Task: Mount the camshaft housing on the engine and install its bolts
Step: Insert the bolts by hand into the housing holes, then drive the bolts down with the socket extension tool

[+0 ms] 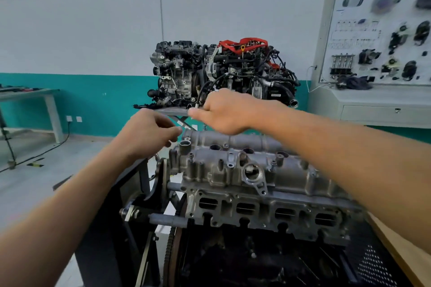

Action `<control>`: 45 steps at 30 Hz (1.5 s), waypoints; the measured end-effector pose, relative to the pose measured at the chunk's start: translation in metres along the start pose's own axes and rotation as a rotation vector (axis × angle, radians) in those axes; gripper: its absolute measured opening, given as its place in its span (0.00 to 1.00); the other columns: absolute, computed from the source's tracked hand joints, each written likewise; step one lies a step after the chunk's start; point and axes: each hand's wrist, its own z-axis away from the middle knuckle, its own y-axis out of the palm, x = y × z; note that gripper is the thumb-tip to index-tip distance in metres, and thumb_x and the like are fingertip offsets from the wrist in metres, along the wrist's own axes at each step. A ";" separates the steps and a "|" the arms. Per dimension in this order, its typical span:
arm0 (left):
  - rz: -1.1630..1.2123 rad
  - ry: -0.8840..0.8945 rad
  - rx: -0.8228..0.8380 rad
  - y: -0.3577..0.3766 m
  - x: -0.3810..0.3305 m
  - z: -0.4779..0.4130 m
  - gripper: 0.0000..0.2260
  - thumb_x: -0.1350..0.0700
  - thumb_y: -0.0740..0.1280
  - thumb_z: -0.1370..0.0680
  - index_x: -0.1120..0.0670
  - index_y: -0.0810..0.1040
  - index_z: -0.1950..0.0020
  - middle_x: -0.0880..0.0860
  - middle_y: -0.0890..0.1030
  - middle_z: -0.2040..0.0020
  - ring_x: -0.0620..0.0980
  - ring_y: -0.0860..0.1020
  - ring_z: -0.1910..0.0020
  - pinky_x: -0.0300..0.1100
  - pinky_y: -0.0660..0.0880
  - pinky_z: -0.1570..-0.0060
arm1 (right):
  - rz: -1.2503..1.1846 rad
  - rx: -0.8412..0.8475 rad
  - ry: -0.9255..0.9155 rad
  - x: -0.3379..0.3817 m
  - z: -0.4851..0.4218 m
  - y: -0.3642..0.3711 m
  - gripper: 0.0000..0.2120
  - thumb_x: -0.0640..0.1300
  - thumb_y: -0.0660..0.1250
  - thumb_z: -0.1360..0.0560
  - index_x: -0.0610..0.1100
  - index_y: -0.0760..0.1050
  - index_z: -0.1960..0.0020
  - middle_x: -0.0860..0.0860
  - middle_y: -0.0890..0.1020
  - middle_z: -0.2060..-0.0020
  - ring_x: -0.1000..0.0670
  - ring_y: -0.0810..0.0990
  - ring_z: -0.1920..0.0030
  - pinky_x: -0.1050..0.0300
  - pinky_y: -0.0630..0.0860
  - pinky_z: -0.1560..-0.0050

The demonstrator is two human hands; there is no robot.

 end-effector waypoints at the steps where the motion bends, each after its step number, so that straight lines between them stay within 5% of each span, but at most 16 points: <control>1: 0.042 0.050 -0.021 0.010 -0.015 0.000 0.09 0.53 0.72 0.24 0.52 0.85 0.63 0.50 0.86 0.66 0.50 0.84 0.64 0.42 0.78 0.63 | -0.024 -0.020 0.012 -0.008 0.013 -0.014 0.30 0.60 0.53 0.17 0.43 0.67 0.73 0.50 0.69 0.78 0.51 0.67 0.78 0.57 0.64 0.70; 6: 0.277 0.343 0.074 0.095 -0.135 0.011 0.12 0.63 0.66 0.27 0.49 0.84 0.63 0.44 0.82 0.72 0.37 0.75 0.75 0.32 0.71 0.75 | 0.002 -0.070 0.109 -0.053 0.121 -0.055 0.26 0.52 0.57 0.17 0.43 0.68 0.72 0.48 0.67 0.77 0.49 0.64 0.75 0.53 0.64 0.71; 11: 0.431 0.614 0.366 0.209 -0.258 0.055 0.10 0.63 0.66 0.27 0.51 0.84 0.62 0.42 0.81 0.73 0.36 0.74 0.75 0.28 0.67 0.76 | -0.118 -0.219 0.478 -0.117 0.291 -0.089 0.22 0.50 0.62 0.19 0.37 0.76 0.67 0.52 0.70 0.79 0.55 0.66 0.78 0.59 0.65 0.74; 14: 0.273 0.804 0.606 0.286 -0.319 0.096 0.07 0.58 0.69 0.24 0.49 0.81 0.60 0.44 0.81 0.68 0.41 0.77 0.69 0.33 0.71 0.70 | -0.105 -0.080 0.766 -0.146 0.393 -0.099 0.20 0.53 0.64 0.20 0.40 0.78 0.62 0.49 0.76 0.76 0.53 0.74 0.75 0.56 0.72 0.70; 17: -0.031 0.936 0.763 0.372 -0.352 0.138 0.10 0.59 0.66 0.23 0.48 0.82 0.46 0.47 0.83 0.52 0.47 0.76 0.55 0.39 0.72 0.55 | -0.035 0.186 1.001 -0.172 0.479 -0.097 0.13 0.52 0.64 0.21 0.49 0.76 0.61 0.54 0.79 0.73 0.55 0.78 0.72 0.59 0.74 0.66; 20: -0.223 0.937 0.885 0.446 -0.349 0.162 0.14 0.61 0.63 0.22 0.50 0.80 0.39 0.50 0.83 0.43 0.50 0.79 0.48 0.40 0.73 0.50 | -0.027 0.417 1.153 -0.195 0.542 -0.076 0.07 0.51 0.66 0.22 0.52 0.75 0.59 0.56 0.81 0.67 0.55 0.80 0.66 0.60 0.73 0.60; 24: -0.336 0.796 0.865 0.507 -0.319 0.155 0.15 0.62 0.62 0.23 0.50 0.79 0.39 0.53 0.81 0.42 0.53 0.80 0.46 0.45 0.77 0.48 | -0.019 0.433 1.171 -0.225 0.572 -0.029 0.07 0.50 0.67 0.23 0.51 0.81 0.47 0.57 0.79 0.58 0.52 0.77 0.55 0.58 0.74 0.52; 32: -0.192 0.539 0.724 0.564 -0.291 0.140 0.12 0.46 0.72 0.27 0.52 0.78 0.50 0.49 0.78 0.60 0.51 0.78 0.60 0.41 0.71 0.64 | -0.066 0.339 1.116 -0.309 0.527 0.052 0.19 0.44 0.65 0.21 0.46 0.73 0.31 0.46 0.78 0.37 0.45 0.77 0.38 0.47 0.75 0.38; 35: -0.205 0.584 0.757 0.577 -0.299 0.135 0.08 0.48 0.71 0.26 0.50 0.76 0.56 0.48 0.77 0.64 0.51 0.78 0.62 0.41 0.69 0.66 | -0.075 0.419 1.157 -0.331 0.508 0.070 0.12 0.50 0.67 0.23 0.45 0.80 0.45 0.48 0.82 0.51 0.45 0.80 0.49 0.51 0.78 0.52; 38: -0.226 0.634 0.818 0.586 -0.304 0.132 0.06 0.51 0.71 0.25 0.52 0.78 0.56 0.50 0.80 0.59 0.51 0.80 0.59 0.44 0.76 0.62 | -0.038 0.520 1.232 -0.341 0.498 0.086 0.15 0.56 0.70 0.28 0.45 0.74 0.64 0.50 0.78 0.67 0.49 0.78 0.65 0.56 0.73 0.65; 45: -0.200 0.749 0.719 0.600 -0.315 0.133 0.05 0.56 0.67 0.23 0.55 0.82 0.55 0.52 0.79 0.56 0.52 0.79 0.59 0.48 0.79 0.59 | -0.008 0.586 1.259 -0.349 0.494 0.092 0.11 0.46 0.72 0.27 0.43 0.74 0.64 0.48 0.77 0.67 0.49 0.75 0.66 0.56 0.71 0.67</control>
